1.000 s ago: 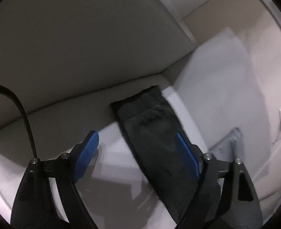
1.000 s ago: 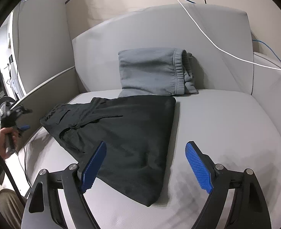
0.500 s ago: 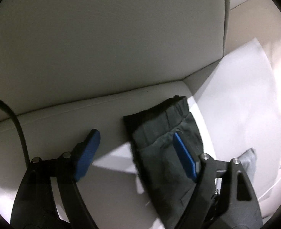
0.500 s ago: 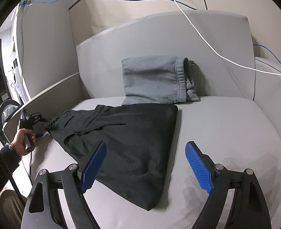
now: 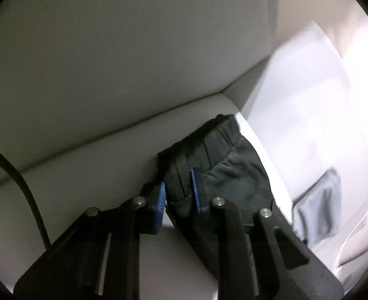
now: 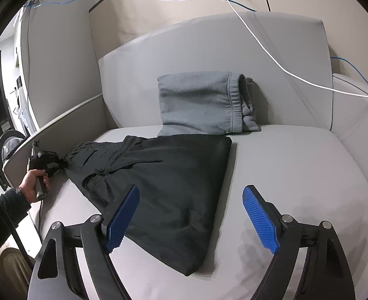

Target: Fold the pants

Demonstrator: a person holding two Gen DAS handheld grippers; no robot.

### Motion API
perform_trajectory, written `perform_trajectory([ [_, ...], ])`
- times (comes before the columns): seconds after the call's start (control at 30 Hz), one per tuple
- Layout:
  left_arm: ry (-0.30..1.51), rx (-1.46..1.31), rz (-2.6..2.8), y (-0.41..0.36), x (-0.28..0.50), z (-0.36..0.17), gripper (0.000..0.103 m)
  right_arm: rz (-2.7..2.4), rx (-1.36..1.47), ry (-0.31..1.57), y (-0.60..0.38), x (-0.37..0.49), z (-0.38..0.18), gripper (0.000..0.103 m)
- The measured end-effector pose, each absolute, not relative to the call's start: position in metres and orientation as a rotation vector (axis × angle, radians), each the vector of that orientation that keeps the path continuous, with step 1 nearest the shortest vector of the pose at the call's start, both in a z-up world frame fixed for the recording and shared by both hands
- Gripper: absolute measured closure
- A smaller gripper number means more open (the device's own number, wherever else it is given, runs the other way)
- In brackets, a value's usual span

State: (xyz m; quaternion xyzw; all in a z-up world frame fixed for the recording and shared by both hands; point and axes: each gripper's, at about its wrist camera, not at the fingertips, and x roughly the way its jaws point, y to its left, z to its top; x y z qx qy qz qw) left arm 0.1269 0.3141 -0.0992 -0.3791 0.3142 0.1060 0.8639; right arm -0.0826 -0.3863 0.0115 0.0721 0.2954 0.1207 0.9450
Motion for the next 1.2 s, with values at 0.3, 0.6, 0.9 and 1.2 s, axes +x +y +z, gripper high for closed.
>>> perform_trajectory([
  [0.3, 0.501, -0.486, 0.106, 0.264, 0.103, -0.049, 0.091, 0.35, 0.267, 0.751, -0.349, -0.04, 0.044, 0.017],
  [0.6, 0.395, -0.29, -0.039, 0.209, 0.079, -0.028, 0.091, 0.69, 0.189, 1.08, -0.154, 0.102, 0.098, 0.017],
  [0.9, 0.329, -0.141, -0.181, 0.153, 0.056, -0.018, 0.091, 0.716, 0.218, 1.266, -0.021, 0.194, 0.071, 0.021],
  [1.2, 0.301, -0.08, -0.252, 0.124, 0.042, -0.004, 0.092, 0.653, 0.216, 1.281, -0.003, 0.206, 0.062, 0.082],
])
